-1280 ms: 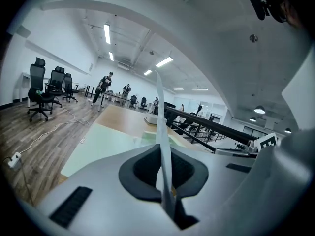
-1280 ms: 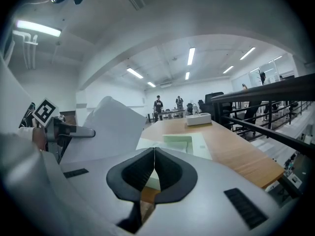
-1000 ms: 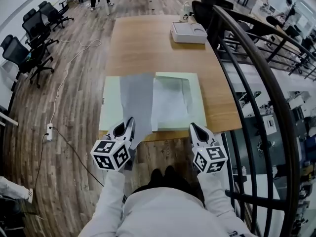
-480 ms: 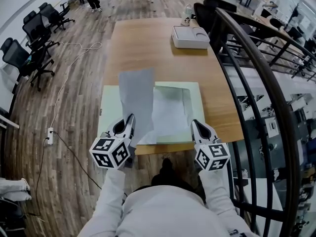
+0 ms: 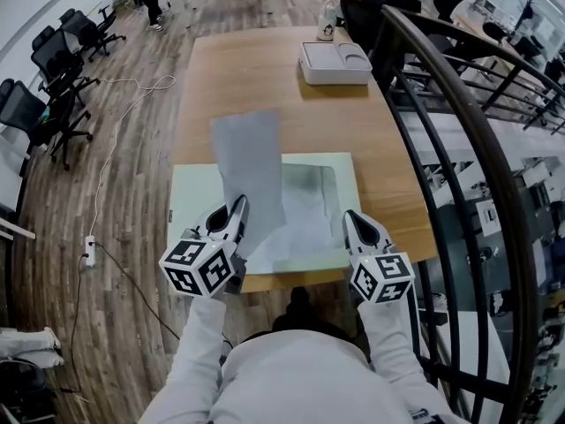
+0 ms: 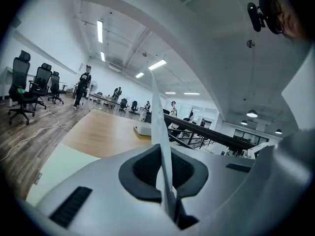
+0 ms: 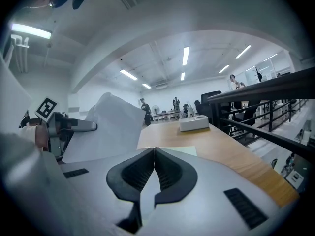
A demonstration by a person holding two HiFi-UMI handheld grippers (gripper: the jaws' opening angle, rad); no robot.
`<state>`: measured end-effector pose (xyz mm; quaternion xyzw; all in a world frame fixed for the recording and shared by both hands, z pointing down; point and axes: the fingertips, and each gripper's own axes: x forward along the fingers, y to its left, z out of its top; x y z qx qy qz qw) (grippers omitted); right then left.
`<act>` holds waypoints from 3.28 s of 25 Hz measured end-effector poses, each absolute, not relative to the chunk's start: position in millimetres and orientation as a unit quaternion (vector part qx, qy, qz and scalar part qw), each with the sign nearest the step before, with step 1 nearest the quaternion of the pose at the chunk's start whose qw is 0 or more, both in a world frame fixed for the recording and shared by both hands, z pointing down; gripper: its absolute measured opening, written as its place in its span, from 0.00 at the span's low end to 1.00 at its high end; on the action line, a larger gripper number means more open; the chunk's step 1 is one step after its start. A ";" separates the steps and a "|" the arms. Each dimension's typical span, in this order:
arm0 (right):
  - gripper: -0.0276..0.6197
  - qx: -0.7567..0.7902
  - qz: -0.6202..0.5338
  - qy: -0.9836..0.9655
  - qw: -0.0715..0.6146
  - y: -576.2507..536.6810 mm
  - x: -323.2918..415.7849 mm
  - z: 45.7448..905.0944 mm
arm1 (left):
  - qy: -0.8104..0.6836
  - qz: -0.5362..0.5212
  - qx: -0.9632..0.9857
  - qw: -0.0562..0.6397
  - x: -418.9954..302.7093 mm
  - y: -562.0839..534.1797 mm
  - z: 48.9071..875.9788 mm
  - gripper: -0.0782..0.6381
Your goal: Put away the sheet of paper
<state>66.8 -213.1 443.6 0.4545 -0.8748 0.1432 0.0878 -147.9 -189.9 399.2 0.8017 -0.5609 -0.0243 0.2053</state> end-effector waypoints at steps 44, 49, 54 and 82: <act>0.09 0.452 0.182 -0.867 0.100 -224.8 77.9 468.0 | -0.480 0.097 0.733 0.472 -123.5 -198.7 563.9 0.13; 0.09 0.451 0.185 -0.867 0.100 -226.0 77.0 468.8 | -0.481 0.112 0.723 0.483 -125.8 -198.4 573.0 0.13; 0.09 0.450 0.186 -0.868 0.099 -228.5 76.0 468.3 | -0.482 0.126 0.718 0.486 -128.8 -197.6 579.4 0.13; 0.09 0.449 0.190 -0.869 0.091 -228.5 81.3 466.8 | -0.470 0.084 0.719 0.505 -81.4 -214.5 578.8 0.13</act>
